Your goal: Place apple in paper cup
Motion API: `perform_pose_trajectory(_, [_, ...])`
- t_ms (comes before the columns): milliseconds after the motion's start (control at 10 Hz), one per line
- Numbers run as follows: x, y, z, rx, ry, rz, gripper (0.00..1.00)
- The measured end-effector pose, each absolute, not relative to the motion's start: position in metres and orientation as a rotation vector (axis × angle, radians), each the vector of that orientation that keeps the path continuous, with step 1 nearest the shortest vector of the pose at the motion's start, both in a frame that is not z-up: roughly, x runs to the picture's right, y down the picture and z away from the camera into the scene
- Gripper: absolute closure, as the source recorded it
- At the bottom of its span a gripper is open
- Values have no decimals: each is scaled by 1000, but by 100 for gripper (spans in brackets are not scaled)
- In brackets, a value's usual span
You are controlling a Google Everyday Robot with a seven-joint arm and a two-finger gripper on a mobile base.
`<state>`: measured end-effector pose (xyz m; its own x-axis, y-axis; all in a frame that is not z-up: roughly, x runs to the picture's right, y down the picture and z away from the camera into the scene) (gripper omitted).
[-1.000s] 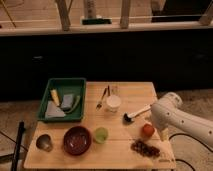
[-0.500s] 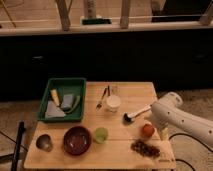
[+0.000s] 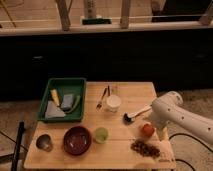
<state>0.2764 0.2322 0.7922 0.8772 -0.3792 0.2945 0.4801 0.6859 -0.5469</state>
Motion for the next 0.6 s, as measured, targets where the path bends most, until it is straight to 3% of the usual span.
perform_pose_trajectory(200, [274, 233, 794, -664, -183, -479, 25])
perform_pose_trajectory(600, [274, 233, 796, -662, -205, -471, 63])
